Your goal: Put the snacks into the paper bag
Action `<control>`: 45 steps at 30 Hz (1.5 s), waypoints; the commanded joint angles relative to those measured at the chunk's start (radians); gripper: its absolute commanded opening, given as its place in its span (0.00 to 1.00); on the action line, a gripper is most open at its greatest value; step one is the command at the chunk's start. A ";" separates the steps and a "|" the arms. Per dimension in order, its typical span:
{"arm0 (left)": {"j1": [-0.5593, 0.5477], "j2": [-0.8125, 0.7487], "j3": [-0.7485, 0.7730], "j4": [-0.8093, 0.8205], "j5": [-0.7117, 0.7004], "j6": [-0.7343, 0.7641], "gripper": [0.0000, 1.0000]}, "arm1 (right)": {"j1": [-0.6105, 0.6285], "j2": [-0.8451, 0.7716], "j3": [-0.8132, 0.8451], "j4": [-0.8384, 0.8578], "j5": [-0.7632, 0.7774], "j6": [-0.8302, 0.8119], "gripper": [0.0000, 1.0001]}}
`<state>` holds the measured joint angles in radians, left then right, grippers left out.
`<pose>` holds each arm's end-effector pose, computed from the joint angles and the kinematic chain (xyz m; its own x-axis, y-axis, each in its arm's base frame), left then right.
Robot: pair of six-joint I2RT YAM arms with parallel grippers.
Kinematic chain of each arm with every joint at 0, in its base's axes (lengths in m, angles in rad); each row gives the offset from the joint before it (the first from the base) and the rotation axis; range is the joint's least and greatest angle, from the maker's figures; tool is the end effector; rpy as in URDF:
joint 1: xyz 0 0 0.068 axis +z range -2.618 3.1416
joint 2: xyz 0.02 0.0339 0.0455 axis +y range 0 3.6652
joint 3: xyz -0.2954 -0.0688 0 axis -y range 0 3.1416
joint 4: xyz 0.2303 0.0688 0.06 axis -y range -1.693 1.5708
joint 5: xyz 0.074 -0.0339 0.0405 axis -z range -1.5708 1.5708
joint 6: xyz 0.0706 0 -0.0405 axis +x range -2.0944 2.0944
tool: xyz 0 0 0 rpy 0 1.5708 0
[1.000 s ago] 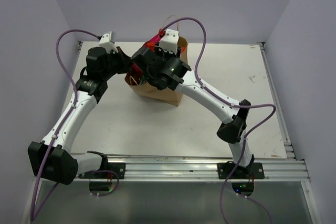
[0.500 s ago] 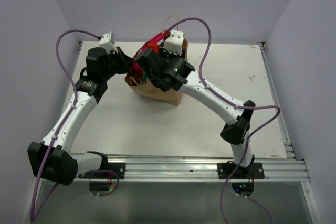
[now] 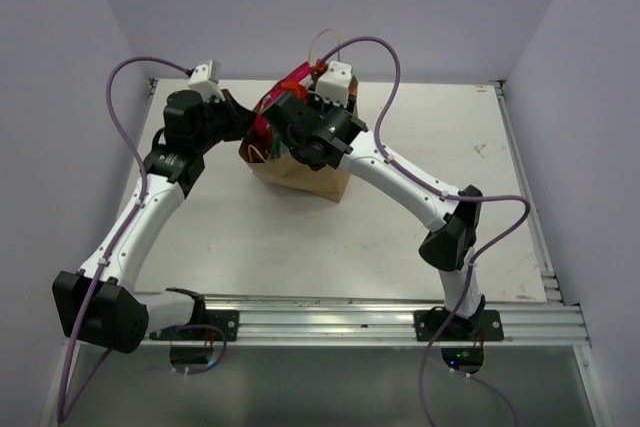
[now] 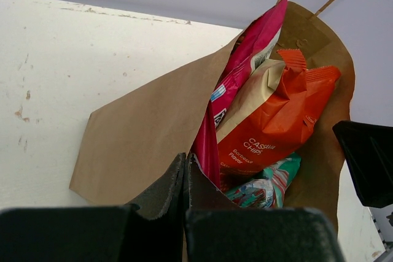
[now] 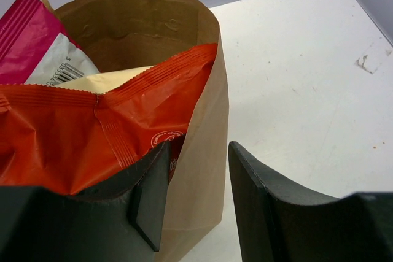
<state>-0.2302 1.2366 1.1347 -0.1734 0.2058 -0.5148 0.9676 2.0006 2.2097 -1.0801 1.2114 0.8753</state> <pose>0.2849 -0.0816 0.3899 -0.4346 -0.3932 -0.8103 0.2307 0.8210 -0.5222 0.2924 0.3080 0.4129 -0.2379 0.1307 -0.9625 0.3667 0.9296 0.0356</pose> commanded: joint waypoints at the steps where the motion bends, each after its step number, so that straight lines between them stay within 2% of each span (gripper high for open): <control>1: 0.000 -0.031 0.002 0.017 0.014 -0.007 0.00 | -0.010 0.004 -0.010 0.046 -0.009 0.025 0.47; 8: 0.000 -0.029 0.004 0.011 0.009 -0.002 0.00 | -0.020 0.006 -0.039 0.160 -0.029 -0.047 0.45; 15: 0.000 -0.029 0.008 0.006 -0.003 0.002 0.00 | -0.027 0.035 -0.022 0.141 -0.041 -0.050 0.43; 19: 0.000 -0.028 0.007 0.006 -0.002 0.002 0.00 | -0.035 0.040 -0.030 0.137 -0.062 -0.048 0.17; 20: 0.000 -0.026 0.005 0.006 -0.003 0.002 0.00 | -0.036 0.041 -0.030 0.137 -0.068 -0.052 0.02; 21: 0.000 -0.026 0.005 0.006 -0.003 0.002 0.00 | -0.036 0.040 -0.030 0.137 -0.072 -0.053 0.00; 26: 0.000 -0.046 -0.007 0.011 -0.035 -0.014 0.00 | -0.038 0.021 -0.031 0.135 -0.073 -0.085 0.00; 45: -0.021 -0.200 -0.107 0.052 -0.235 -0.157 0.00 | -0.038 -0.206 -0.085 0.140 -0.039 -0.277 0.00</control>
<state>-0.2390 1.0893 1.0382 -0.2005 0.0422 -0.6189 0.9382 1.9095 2.1193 -0.9443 1.1049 0.6445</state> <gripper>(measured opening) 0.007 0.010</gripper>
